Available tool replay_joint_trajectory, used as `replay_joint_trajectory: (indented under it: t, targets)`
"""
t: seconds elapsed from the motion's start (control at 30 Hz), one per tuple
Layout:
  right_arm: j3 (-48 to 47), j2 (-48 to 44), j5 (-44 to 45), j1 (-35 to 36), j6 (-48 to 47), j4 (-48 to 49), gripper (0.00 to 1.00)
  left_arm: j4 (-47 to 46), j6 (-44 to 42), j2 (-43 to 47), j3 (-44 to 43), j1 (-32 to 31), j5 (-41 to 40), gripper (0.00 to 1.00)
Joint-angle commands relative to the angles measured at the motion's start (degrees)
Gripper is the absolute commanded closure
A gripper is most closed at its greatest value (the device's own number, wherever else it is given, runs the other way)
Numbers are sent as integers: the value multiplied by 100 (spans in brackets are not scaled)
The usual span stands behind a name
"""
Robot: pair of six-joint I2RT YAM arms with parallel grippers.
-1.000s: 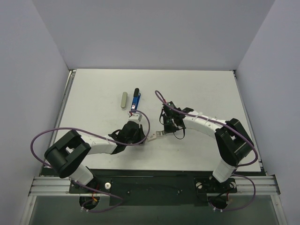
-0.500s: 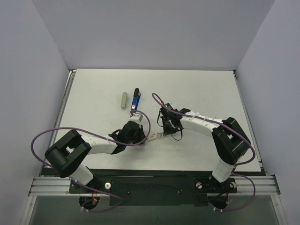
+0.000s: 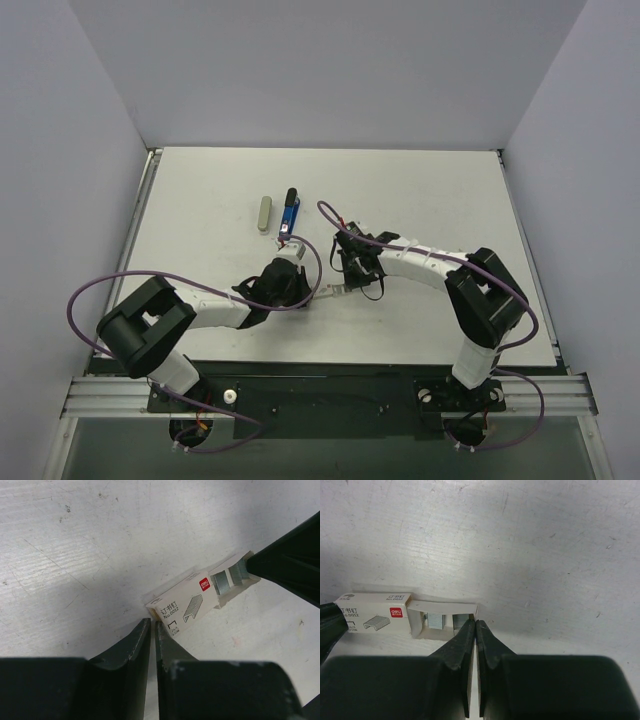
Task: Unload the staples from the stapler
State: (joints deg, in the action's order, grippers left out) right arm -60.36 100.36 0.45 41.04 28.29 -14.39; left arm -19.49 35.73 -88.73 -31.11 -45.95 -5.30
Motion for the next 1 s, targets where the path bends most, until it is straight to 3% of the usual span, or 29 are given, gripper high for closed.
replay_joint_trajectory:
  t: [0.0,0.97]
  targets:
    - [-204,28,192,45,36,-169,100,-20,-83,-66,-105,16,90,81]
    - [-293,-7,306,124,-175,-178,100,-134,-127,-294,-193,-1,407,85]
